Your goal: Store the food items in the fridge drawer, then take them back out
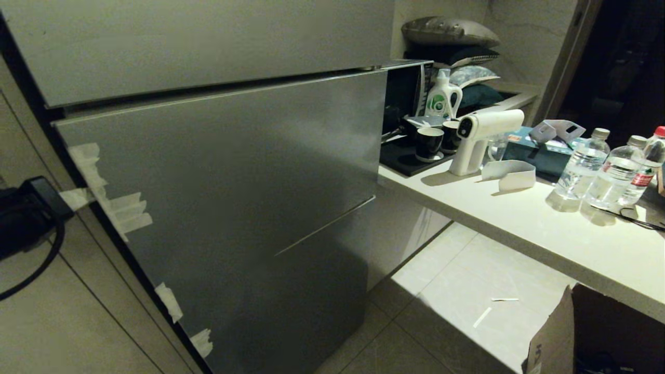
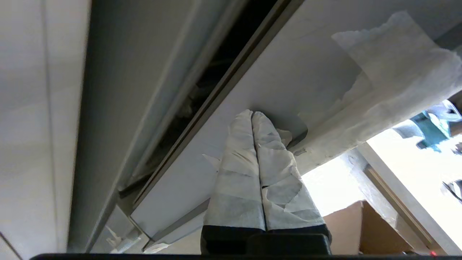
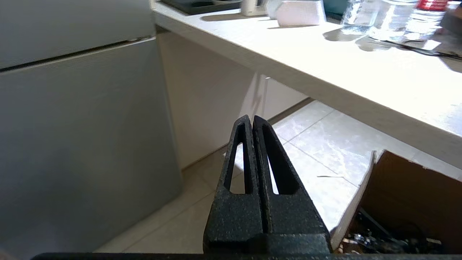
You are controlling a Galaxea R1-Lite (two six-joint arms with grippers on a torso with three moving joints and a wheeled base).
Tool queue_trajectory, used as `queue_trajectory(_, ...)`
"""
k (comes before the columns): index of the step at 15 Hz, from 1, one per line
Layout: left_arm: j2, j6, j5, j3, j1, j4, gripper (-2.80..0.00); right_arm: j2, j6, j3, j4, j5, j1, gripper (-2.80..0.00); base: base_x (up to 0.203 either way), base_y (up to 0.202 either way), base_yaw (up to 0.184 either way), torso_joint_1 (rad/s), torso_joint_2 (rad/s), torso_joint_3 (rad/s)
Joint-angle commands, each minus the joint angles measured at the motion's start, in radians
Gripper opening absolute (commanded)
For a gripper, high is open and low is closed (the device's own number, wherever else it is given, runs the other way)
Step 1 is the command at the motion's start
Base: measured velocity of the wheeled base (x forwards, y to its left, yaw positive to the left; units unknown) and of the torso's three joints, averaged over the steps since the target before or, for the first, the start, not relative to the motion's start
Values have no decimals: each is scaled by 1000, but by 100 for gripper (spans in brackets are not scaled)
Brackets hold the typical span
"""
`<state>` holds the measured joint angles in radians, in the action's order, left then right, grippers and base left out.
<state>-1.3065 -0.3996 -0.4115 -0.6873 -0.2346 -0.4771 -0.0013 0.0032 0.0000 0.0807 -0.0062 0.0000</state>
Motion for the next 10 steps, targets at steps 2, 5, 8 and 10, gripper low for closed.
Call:
queue_trajectory(2, 38, -2, -2, 37, 26, -5, -280, 0, 1, 31, 1, 0, 2, -280, 0, 0, 0, 0, 0, 0)
queue_trajectory(5, 102, 2, -1, 78, 56, -4, -280, 0, 1, 31, 1, 0, 2, -280, 0, 0, 0, 0, 0, 0)
queue_trajectory(8, 182, 6, 6, 114, 146, 4, -280, 0, 1, 31, 1, 0, 2, -280, 0, 0, 0, 0, 0, 0)
queue_trajectory(10, 234, 7, 9, 146, 190, 6, -280, 0, 1, 31, 1, 0, 2, -280, 0, 0, 0, 0, 0, 0)
